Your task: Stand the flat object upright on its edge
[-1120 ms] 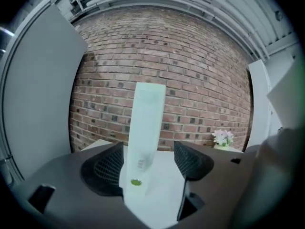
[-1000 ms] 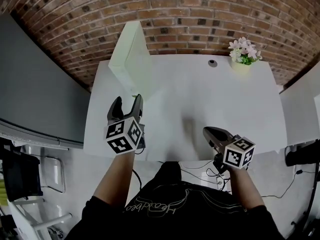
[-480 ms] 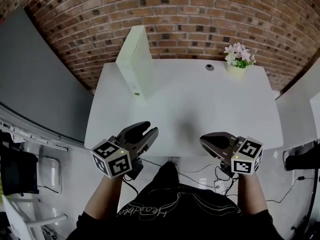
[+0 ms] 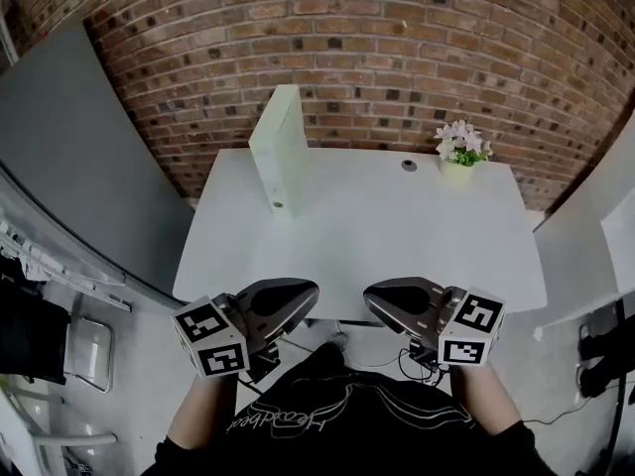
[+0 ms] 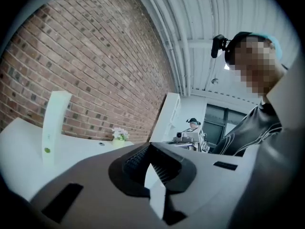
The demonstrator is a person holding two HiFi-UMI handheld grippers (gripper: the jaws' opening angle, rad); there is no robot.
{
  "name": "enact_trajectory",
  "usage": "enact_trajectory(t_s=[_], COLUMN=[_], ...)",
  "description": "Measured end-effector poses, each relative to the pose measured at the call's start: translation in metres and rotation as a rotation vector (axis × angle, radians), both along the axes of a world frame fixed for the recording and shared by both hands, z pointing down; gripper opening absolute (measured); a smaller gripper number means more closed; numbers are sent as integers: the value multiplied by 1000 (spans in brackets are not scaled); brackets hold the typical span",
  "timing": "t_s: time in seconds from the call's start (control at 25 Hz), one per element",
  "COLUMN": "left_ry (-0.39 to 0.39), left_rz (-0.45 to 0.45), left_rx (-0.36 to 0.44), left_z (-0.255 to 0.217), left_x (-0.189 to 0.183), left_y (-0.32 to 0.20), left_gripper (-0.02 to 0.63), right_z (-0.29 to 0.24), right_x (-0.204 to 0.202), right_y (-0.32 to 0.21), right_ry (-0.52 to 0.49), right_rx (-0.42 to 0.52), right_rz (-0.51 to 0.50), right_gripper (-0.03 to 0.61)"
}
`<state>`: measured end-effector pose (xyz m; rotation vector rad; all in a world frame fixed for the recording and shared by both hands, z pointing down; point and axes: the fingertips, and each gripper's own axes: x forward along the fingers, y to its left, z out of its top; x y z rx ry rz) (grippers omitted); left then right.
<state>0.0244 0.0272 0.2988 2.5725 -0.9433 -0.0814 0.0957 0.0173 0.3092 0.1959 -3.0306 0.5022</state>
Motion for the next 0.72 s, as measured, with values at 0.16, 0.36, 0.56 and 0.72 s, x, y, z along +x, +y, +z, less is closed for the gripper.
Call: enact_trajectory(t_s=[0.16, 0.36, 0.56, 0.72], left_ry=[-26, -59, 2, 22], left_rz=[-17, -64, -68, -68], left_rx=[32, 54, 40, 38], left_z=[-5, -8, -14, -17], left_x=[6, 6, 3, 1], left_y=[6, 7, 2, -3], left_gripper=[2, 2, 2, 2], right_z=[-15, -22, -23, -23], right_x=[-6, -7, -8, -8], right_y=[9, 10, 6, 1], right_ry=[-45, -61, -62, -73], right_rx=[16, 17, 17, 14], right_rz=[-14, -7, 2, 10], right_gripper=[3, 3, 4, 3])
